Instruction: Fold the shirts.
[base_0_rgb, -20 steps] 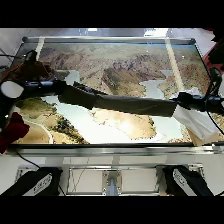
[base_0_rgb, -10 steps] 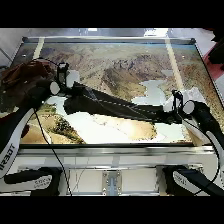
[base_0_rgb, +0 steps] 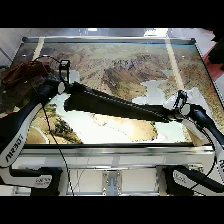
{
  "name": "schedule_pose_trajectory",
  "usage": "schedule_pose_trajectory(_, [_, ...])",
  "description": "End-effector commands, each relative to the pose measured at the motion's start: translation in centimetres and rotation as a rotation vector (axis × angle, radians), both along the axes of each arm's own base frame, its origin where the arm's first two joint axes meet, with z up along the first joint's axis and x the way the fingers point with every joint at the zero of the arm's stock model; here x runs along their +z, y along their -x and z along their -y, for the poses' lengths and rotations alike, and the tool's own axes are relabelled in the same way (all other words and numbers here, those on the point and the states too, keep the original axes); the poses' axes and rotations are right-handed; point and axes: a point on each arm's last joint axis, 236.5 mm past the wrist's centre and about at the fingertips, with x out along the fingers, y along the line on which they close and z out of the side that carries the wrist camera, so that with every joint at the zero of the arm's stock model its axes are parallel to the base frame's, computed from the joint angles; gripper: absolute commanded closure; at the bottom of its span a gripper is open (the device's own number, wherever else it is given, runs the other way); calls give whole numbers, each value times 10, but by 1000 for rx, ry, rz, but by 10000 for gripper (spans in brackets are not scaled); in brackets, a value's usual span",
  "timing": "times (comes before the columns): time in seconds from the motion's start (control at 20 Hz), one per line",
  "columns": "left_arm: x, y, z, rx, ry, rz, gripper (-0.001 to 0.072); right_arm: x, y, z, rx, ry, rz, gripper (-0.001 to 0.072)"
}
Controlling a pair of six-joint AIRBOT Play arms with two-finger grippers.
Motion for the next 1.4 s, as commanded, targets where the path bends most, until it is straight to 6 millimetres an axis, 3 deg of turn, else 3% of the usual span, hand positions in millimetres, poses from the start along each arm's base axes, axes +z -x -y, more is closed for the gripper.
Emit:
schedule_pose_trajectory(0.0, [4,-10,6,2,32,43,684,-1,-12,1,-28,-16,45,569])
schedule_pose_trajectory(0.05, [12,-18,8,-1,41,83,598,-1,-12,2,-26,-10,44,410])
schedule_pose_trajectory(0.1, [25,-28,11,-3,52,133,284,0,-12,3,-25,-8,44,319])
schedule_pose_trajectory(0.15, [41,-37,13,-5,63,177,115,5,-14,2,-23,-9,47,302])
schedule_pose_trajectory(0.25, [77,-52,17,-5,78,248,113,28,-25,5,-10,8,85,294])
schedule_pose_trajectory(0.3, [91,-57,18,-5,84,271,113,45,-32,11,6,43,120,255])
schedule_pose_trajectory(0.4, [110,-62,19,-3,91,293,113,73,-38,33,0,121,158,207])
schedule_pose_trajectory(0.55, [110,-58,23,7,124,264,113,58,-10,54,-106,14,38,195])
schedule_pose_trajectory(0.8, [107,-56,26,11,139,247,113,29,-4,34,-147,-322,53,189])
schedule_pose_trajectory(0.9, [107,-56,27,11,145,246,113,13,1,31,-126,-337,17,82])
schedule_pose_trajectory(1.05, [108,-55,31,14,170,240,113,-1,-7,16,-121,-425,9,80])
schedule_pose_trajectory(1.3, [108,-53,39,0,194,233,113,3,-32,-8,-103,-520,87,93])
schedule_pose_trajectory(1.35, [108,-52,40,1,203,230,114,2,-33,-12,-90,-515,86,136])
